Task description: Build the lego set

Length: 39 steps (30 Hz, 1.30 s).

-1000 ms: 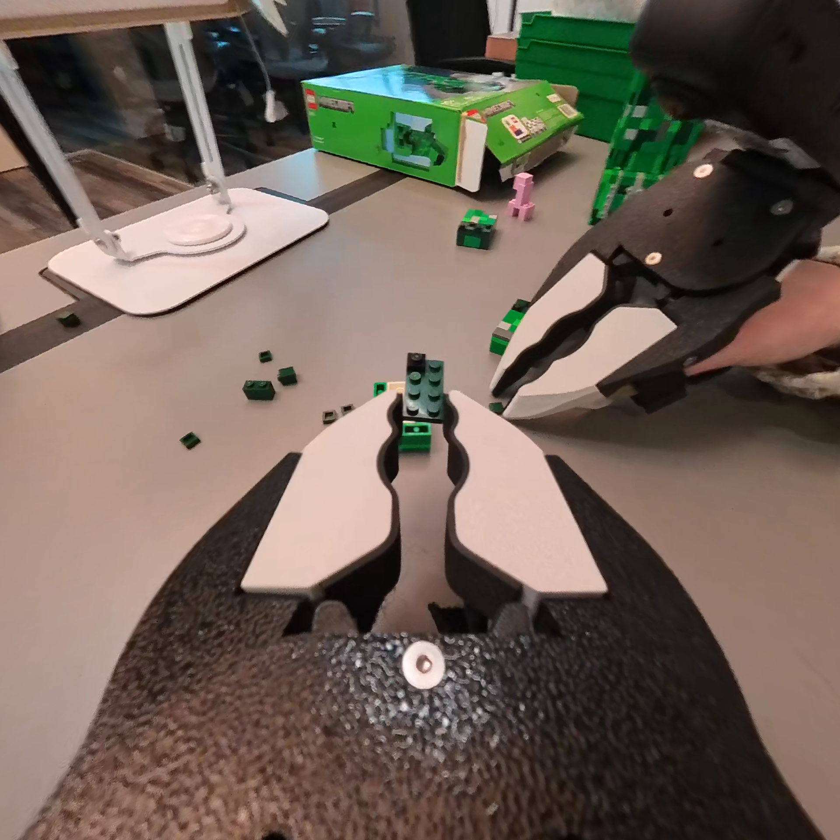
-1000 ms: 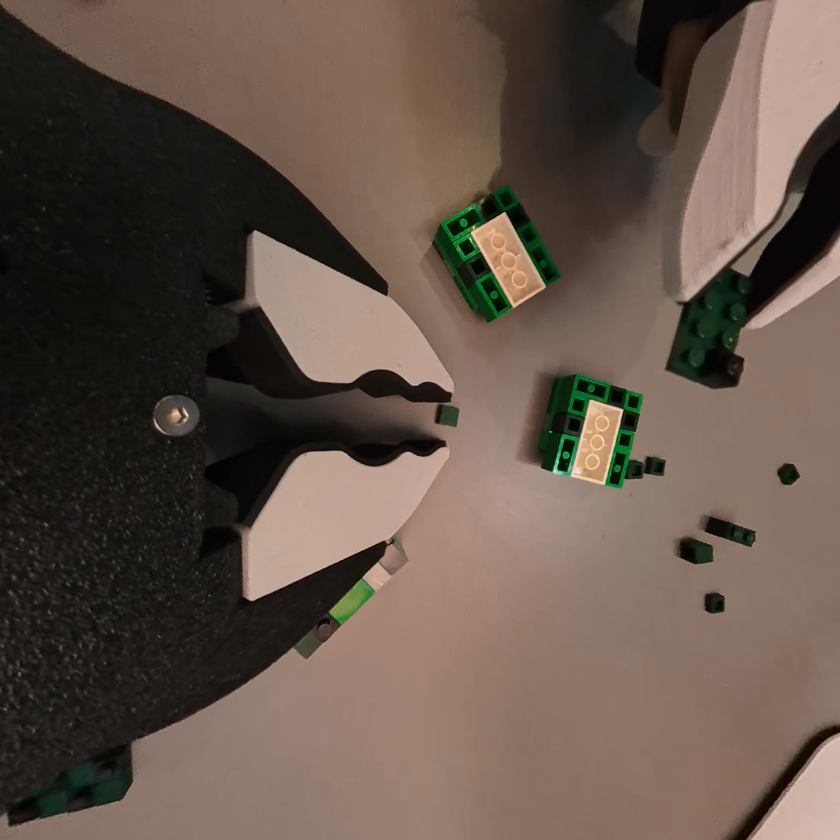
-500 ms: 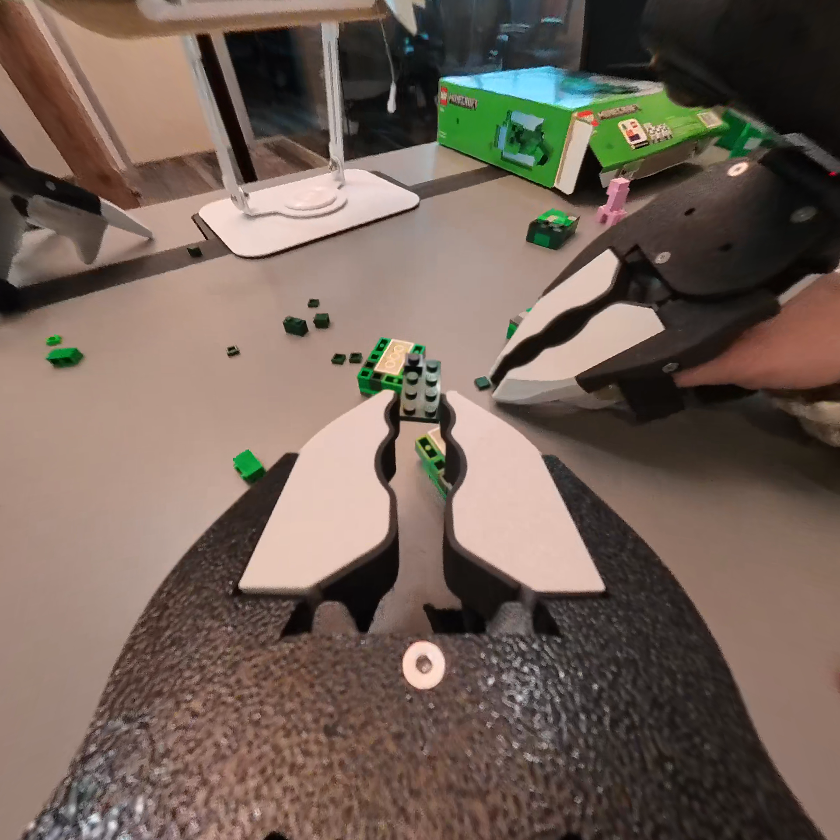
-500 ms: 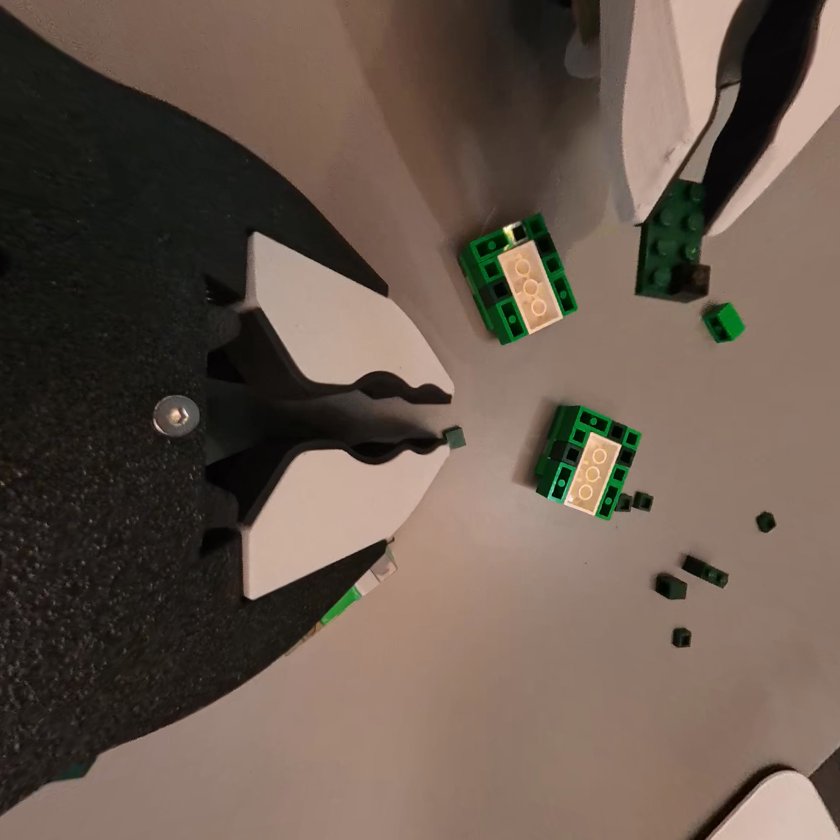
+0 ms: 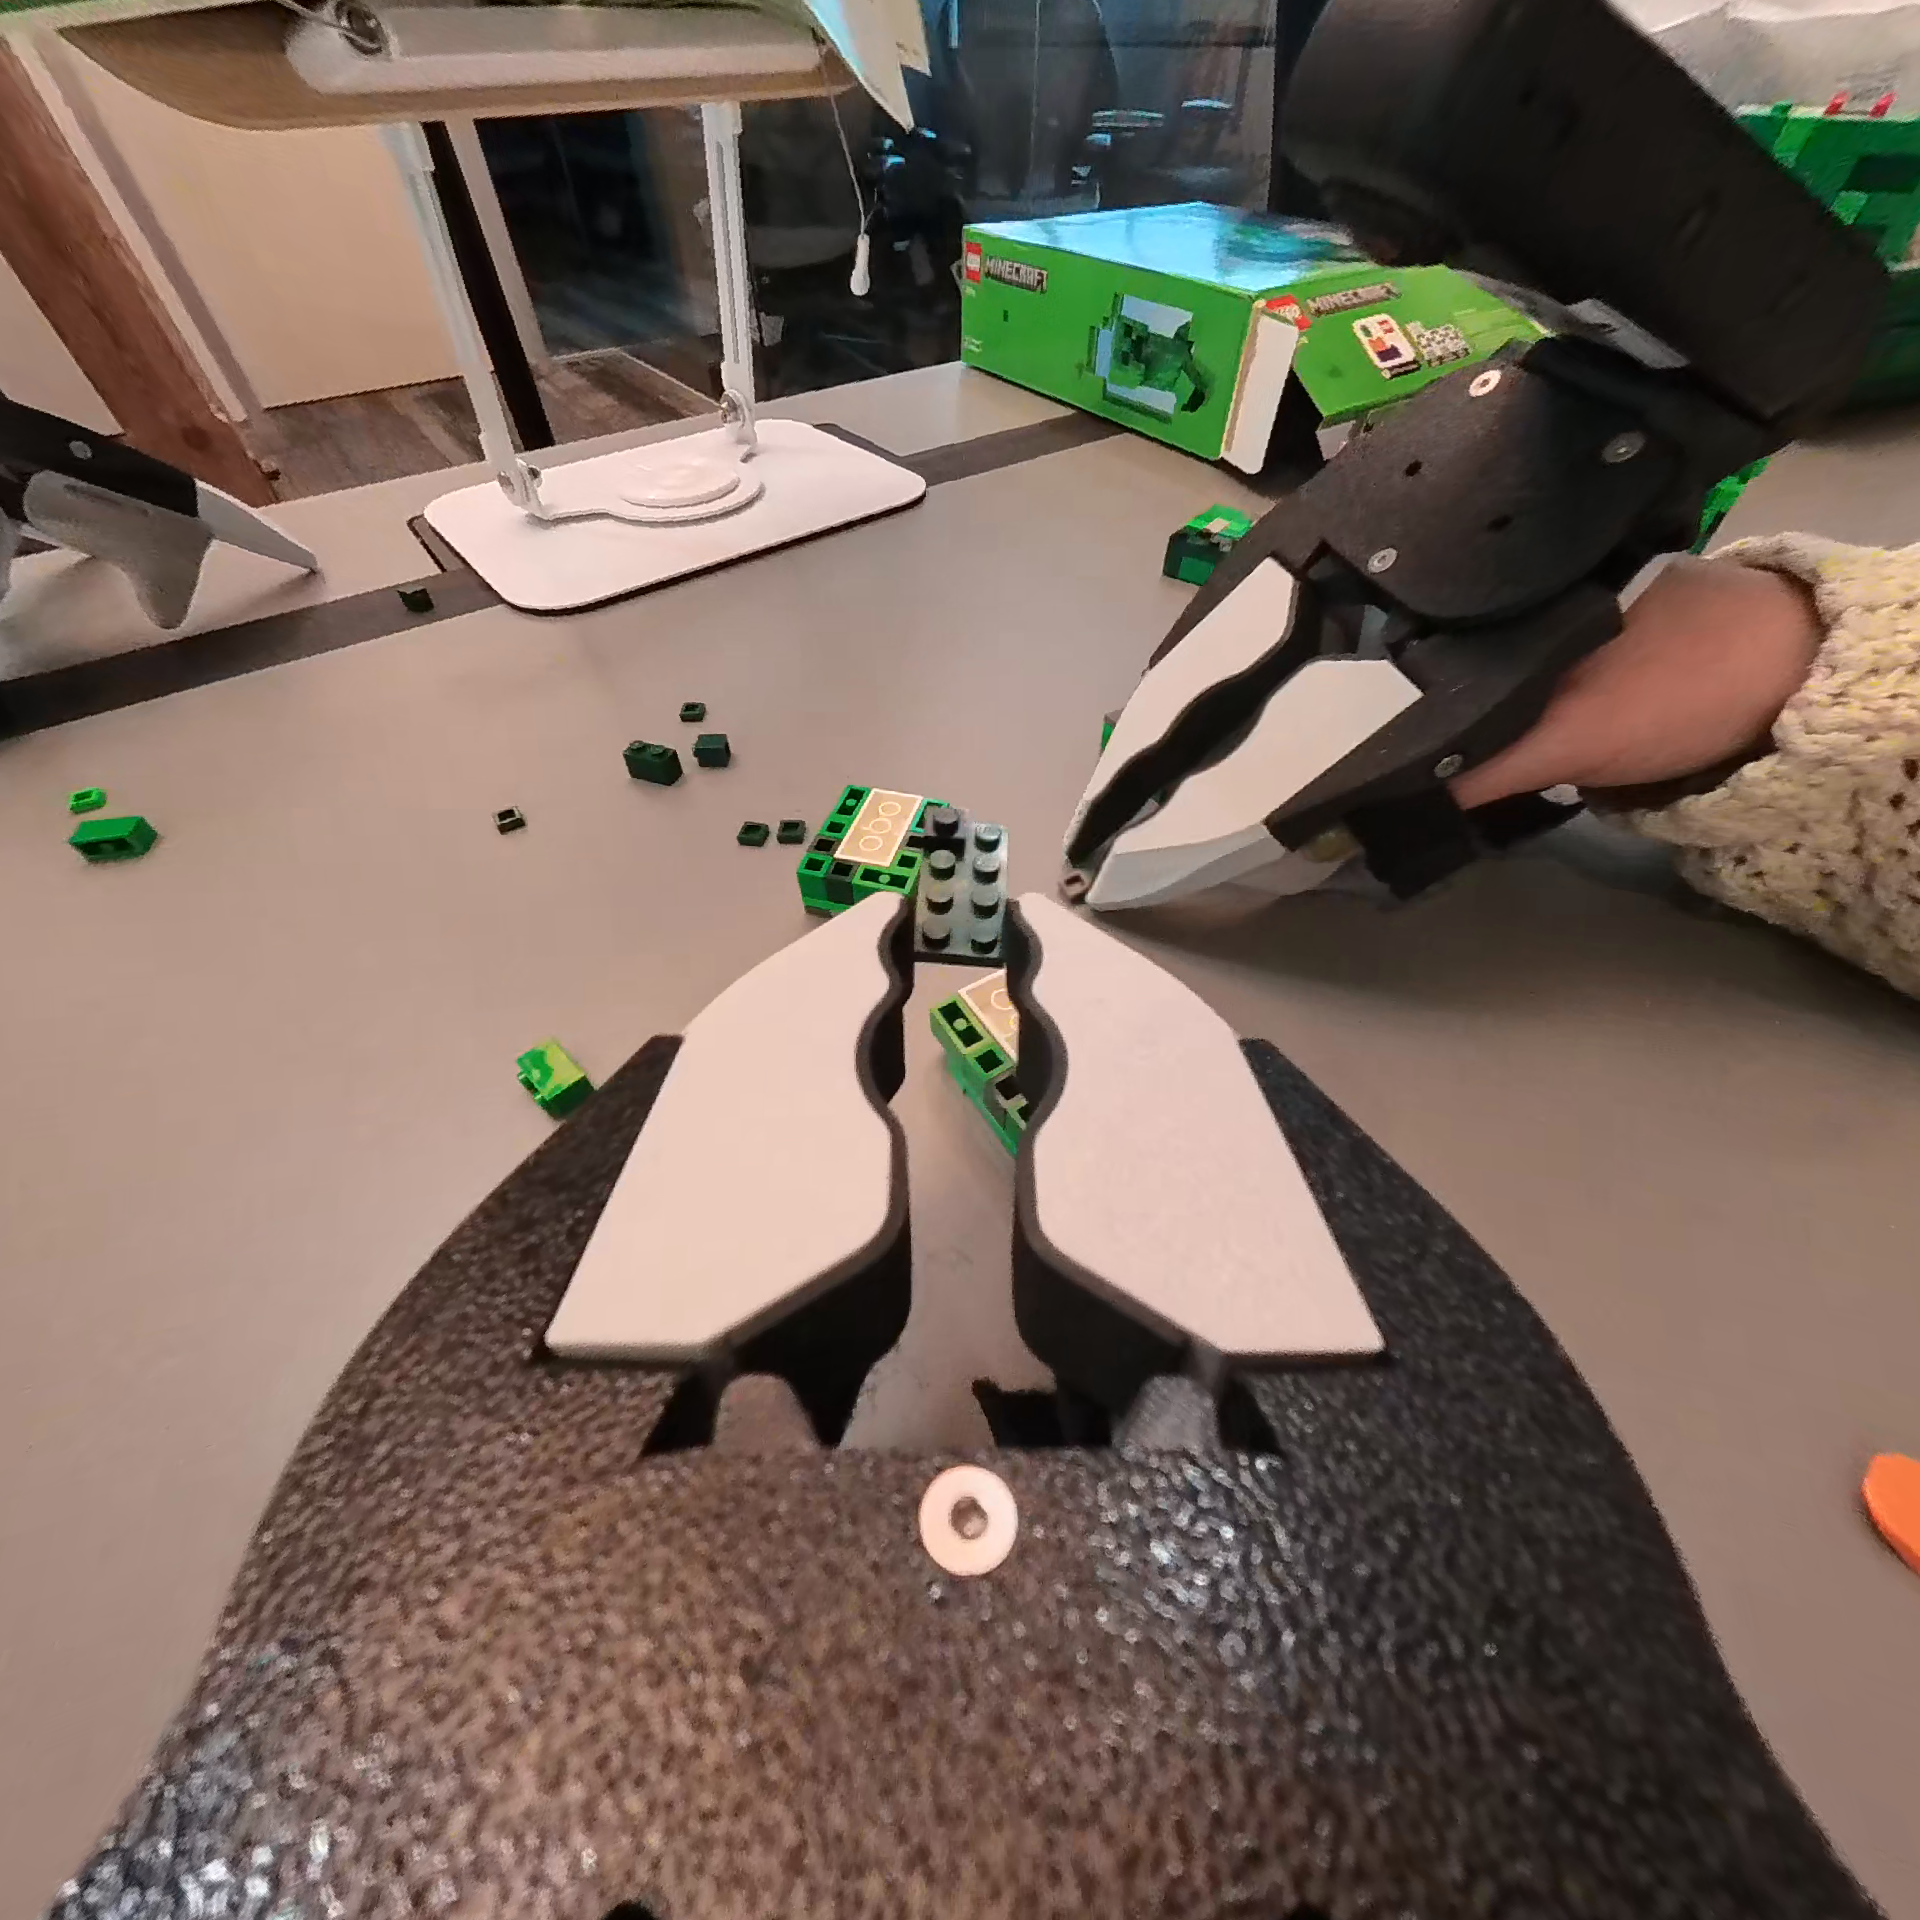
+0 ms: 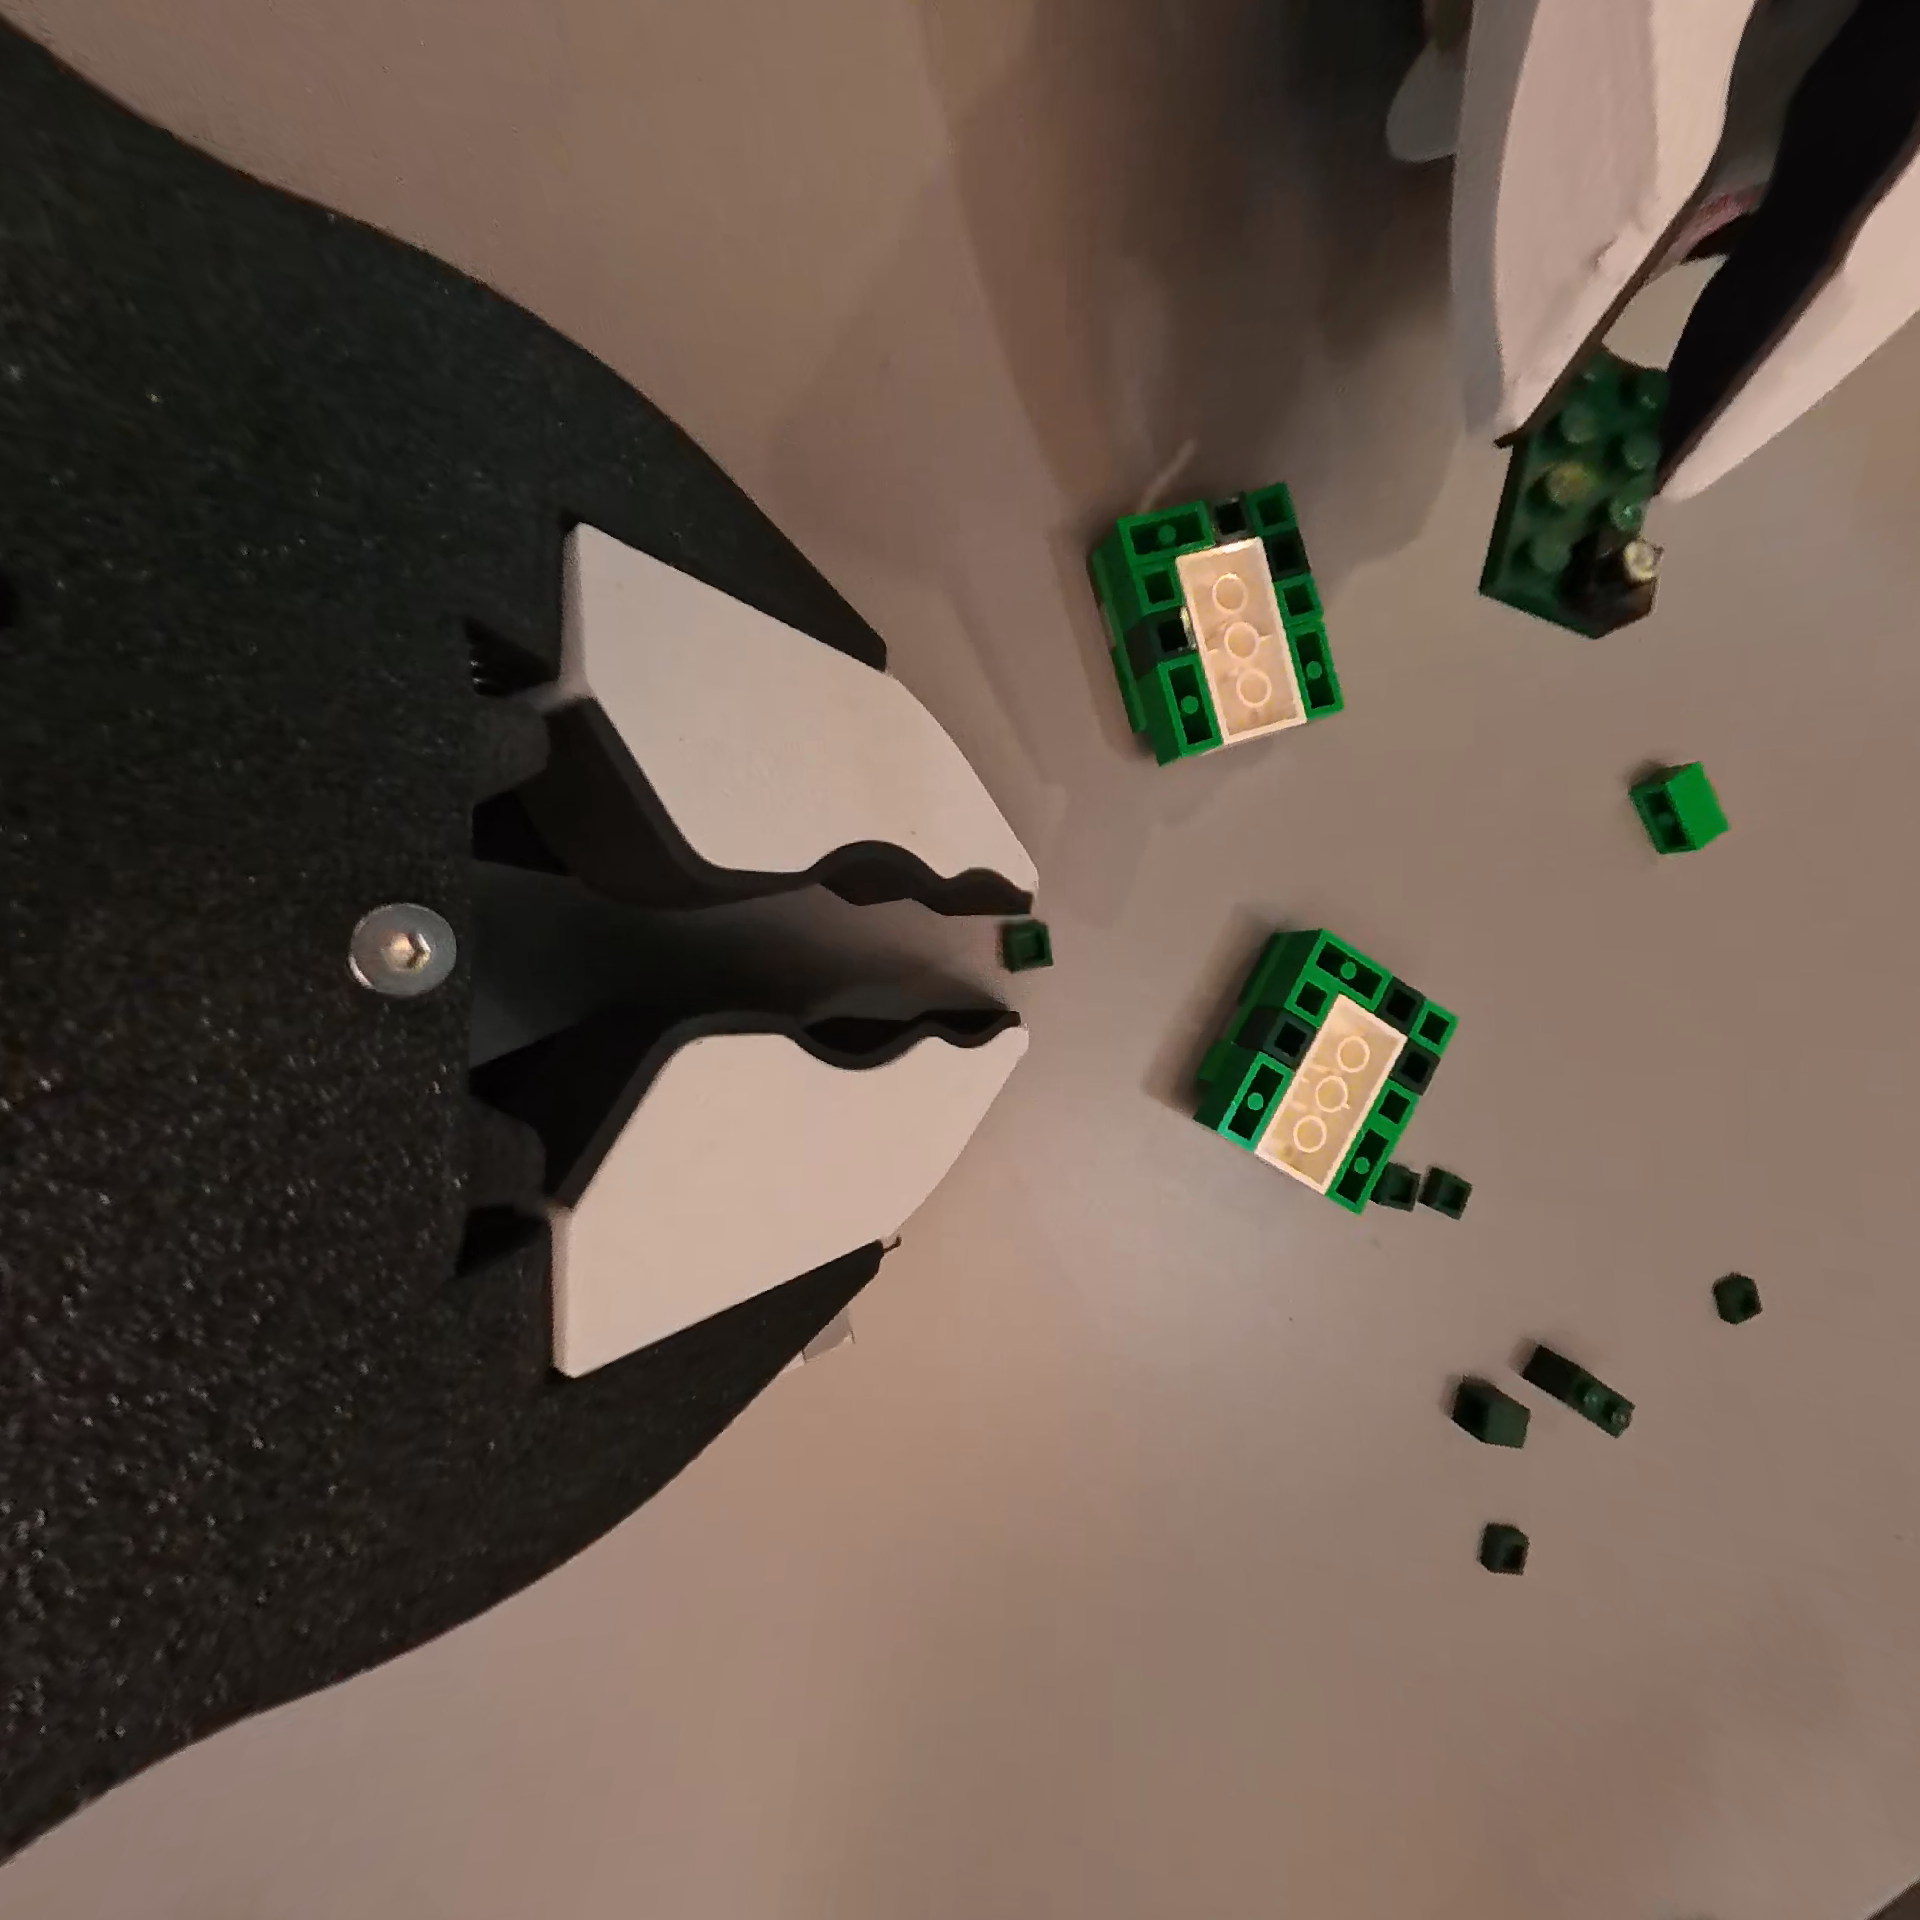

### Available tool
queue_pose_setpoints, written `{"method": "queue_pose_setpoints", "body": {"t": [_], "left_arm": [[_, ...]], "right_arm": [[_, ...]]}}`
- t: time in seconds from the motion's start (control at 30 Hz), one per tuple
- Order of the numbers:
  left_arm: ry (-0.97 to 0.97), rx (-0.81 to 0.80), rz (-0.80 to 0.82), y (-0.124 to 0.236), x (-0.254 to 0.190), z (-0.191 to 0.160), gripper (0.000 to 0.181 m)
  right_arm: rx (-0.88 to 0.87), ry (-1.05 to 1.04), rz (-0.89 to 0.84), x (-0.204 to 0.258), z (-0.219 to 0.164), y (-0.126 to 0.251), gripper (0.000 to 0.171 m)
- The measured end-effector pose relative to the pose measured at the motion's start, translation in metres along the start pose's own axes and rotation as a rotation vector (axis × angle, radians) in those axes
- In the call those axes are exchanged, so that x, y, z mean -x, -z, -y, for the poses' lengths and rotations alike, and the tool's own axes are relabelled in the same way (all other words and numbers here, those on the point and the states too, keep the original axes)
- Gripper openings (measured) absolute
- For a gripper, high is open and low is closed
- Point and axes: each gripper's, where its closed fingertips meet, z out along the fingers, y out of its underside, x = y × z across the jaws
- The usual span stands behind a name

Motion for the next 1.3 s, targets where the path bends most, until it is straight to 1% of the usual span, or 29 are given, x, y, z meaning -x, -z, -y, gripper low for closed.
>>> {"method": "queue_pose_setpoints", "body": {"t": [0.17,0.3,0.37,0.43,0.53,0.6,0.67,0.77,0.83,0.93,1.0,1.07,1.2,1.23,1.3], "left_arm": [[0.015,0.001,-0.013,0.0,0.0,0.0,0.016],[0.022,0.001,-0.024,0.0,-0.001,0.0,0.016],[0.023,0.004,-0.029,0.0,-0.001,0.0,0.016],[0.017,0.009,-0.035,-0.001,-0.002,-0.001,0.016],[-0.015,0.027,-0.048,-0.002,-0.007,-0.003,0.016],[-0.031,0.038,-0.046,-0.003,-0.008,-0.004,0.016],[-0.034,0.037,-0.048,-0.003,-0.008,-0.004,0.016],[-0.017,0.029,-0.054,-0.002,-0.008,-0.003,0.015],[-0.008,0.025,-0.058,-0.002,-0.007,-0.003,0.015],[-0.009,0.026,-0.061,-0.002,-0.008,-0.003,0.016],[-0.017,0.03,-0.062,-0.002,-0.008,-0.003,0.016],[-0.03,0.037,-0.062,-0.003,-0.01,-0.004,0.016],[-0.092,0.065,-0.064,-0.005,-0.015,-0.008,0.016],[-0.113,0.072,-0.068,-0.005,-0.017,-0.009,0.016],[-0.165,0.079,-0.059,-0.005,-0.018,-0.011,0.016]], "right_arm": [[-0.005,0.01,0.005,0.001,0.0,0.0,0.015],[-0.02,0.036,0.019,0.006,0.002,-0.001,0.007],[-0.019,0.045,0.018,0.006,0.003,-0.002,0.006],[-0.047,0.085,0.01,0.009,0.008,0.001,0.0],[-0.123,0.147,0.039,0.023,0.024,0.009,0.0],[-0.088,0.18,0.003,0.021,0.022,0.011,0.0],[-0.036,0.176,-0.005,0.017,0.013,0.008,0.006],[-0.037,0.064,0.067,0.02,0.007,0.003,0.019],[-0.047,0.044,0.075,0.019,0.008,0.001,0.021],[-0.013,0.062,0.074,0.019,0.005,-0.003,0.017],[0.002,0.071,0.067,0.02,0.005,-0.004,0.011],[0.021,0.076,0.06,0.022,0.004,-0.004,0.009],[-0.042,0.162,0.071,0.039,0.017,0.006,0.008],[-0.069,0.193,0.069,0.044,0.022,0.01,0.002],[-0.109,0.244,0.058,0.051,0.031,0.018,0.0]]}}
